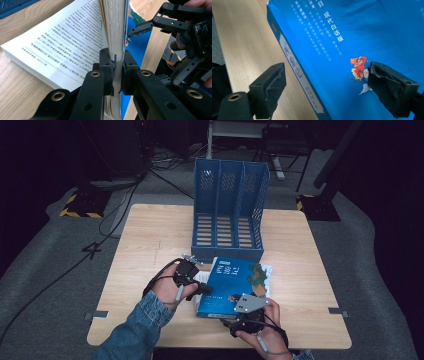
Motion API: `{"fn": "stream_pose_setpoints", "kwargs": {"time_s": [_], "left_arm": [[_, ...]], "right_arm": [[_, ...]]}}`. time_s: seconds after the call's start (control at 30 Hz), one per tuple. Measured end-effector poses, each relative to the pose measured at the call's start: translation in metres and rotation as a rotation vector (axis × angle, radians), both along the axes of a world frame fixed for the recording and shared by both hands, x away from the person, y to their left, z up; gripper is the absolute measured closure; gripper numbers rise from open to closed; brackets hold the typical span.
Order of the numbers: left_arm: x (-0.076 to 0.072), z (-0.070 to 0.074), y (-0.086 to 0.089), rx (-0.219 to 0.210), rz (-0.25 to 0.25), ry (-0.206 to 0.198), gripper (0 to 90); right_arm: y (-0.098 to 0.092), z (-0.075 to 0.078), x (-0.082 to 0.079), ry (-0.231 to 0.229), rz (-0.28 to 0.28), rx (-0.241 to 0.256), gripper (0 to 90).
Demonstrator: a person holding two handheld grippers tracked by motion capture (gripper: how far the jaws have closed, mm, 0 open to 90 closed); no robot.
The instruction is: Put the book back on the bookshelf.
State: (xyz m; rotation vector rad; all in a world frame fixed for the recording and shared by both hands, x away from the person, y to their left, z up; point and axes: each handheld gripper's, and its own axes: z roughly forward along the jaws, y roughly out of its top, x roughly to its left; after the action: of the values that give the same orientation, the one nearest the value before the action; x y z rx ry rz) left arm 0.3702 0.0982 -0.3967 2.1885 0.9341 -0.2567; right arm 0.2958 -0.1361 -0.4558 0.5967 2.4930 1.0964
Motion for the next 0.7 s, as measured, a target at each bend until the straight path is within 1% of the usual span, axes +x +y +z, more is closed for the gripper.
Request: {"fn": "stream_pose_setpoints", "kwargs": {"time_s": [0.1, 0.13, 0.2, 0.23, 0.3, 0.37, 0.43, 0.5, 0.53, 0.63, 0.67, 0.7], "left_arm": [[0.002, 0.001, -0.001, 0.002, 0.0, 0.003, 82.3], [0.002, 0.001, -0.001, 0.004, -0.003, 0.008, 82.3], [0.004, 0.001, -0.001, 0.006, -0.004, 0.009, 82.3], [0.005, 0.001, -0.001, 0.003, -0.007, 0.008, 82.3], [0.005, 0.002, -0.002, 0.007, -0.007, 0.011, 82.3], [0.006, 0.003, -0.002, 0.0, -0.012, 0.017, 82.3], [0.006, 0.004, -0.003, 0.006, -0.014, 0.019, 82.3], [0.008, 0.004, -0.003, 0.007, -0.016, 0.024, 82.3], [0.008, 0.003, -0.003, 0.003, -0.017, 0.03, 82.2], [0.011, 0.002, -0.002, 0.001, -0.016, 0.035, 82.3], [0.011, 0.002, -0.002, 0.002, -0.015, 0.039, 82.3], [0.012, 0.002, -0.002, -0.002, -0.014, 0.046, 82.2]], "right_arm": [[0.001, -0.002, 0.001, -0.018, -0.03, -0.001, 15.6], [0.002, -0.002, 0.0, -0.022, -0.031, -0.005, 15.5], [0.003, -0.003, -0.002, -0.055, 0.01, -0.072, 15.4], [0.003, -0.004, -0.002, -0.068, 0.009, -0.079, 14.6], [0.005, -0.006, -0.001, -0.067, 0.001, -0.068, 10.7], [0.01, -0.009, -0.001, -0.09, -0.02, -0.074, 5.0], [0.015, -0.013, 0.0, -0.119, -0.035, -0.094, 0.2], [0.02, -0.016, -0.001, -0.151, -0.058, -0.111, 0.0], [0.021, -0.017, -0.001, -0.16, -0.073, -0.105, 0.0], [0.023, -0.018, 0.001, -0.172, -0.077, -0.101, 0.0], [0.024, -0.019, 0.001, -0.176, -0.075, -0.107, 0.0], [0.025, -0.02, 0.001, -0.194, -0.076, -0.128, 0.0]]}}
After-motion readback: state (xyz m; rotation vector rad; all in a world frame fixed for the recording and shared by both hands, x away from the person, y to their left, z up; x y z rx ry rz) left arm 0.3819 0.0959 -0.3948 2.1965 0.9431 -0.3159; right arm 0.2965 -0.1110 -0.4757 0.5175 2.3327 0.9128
